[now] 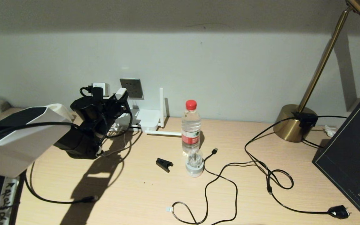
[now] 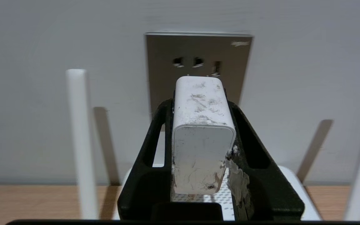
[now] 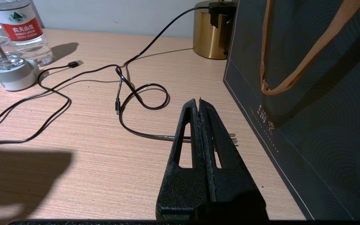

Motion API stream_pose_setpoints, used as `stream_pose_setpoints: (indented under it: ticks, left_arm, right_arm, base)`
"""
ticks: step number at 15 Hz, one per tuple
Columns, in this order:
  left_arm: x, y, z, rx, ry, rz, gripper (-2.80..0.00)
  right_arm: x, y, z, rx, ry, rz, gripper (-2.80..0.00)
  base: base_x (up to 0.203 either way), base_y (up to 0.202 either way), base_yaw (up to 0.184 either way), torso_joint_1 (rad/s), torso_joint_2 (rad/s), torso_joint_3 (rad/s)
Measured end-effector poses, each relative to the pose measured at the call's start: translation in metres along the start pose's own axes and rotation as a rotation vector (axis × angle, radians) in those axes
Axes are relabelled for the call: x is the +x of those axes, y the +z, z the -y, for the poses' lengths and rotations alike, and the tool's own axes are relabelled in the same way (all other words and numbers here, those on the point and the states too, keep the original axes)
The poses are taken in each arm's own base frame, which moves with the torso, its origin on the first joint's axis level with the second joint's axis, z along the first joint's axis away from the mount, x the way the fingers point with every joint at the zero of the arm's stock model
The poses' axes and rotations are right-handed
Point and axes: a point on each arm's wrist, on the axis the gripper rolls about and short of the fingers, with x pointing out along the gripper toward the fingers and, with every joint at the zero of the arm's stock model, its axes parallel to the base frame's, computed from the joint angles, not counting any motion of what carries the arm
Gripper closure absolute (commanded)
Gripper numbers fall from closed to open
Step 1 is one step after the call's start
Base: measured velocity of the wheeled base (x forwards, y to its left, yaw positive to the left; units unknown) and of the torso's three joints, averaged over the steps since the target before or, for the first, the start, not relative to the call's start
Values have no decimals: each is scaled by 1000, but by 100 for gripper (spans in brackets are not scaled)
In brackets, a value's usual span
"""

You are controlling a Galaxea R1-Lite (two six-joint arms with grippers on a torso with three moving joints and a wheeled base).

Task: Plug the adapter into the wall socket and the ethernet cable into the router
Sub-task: Align plug and socket

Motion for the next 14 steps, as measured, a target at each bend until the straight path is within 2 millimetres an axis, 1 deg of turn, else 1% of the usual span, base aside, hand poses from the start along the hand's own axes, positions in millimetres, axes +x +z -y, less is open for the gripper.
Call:
stream_pose_setpoints:
  ticks: [5,14]
  left_arm:
    - [2,-4,7,-8,-13,-2,0]
    - [2,-5,4,-6,-4,-4,0]
  right_arm:
    - [0,0,0,0,0,0,0]
    - [0,0,0,0,0,0,0]
  base:
    - [0,0,0,0,0,0]
    - [0,0,0,0,0,0]
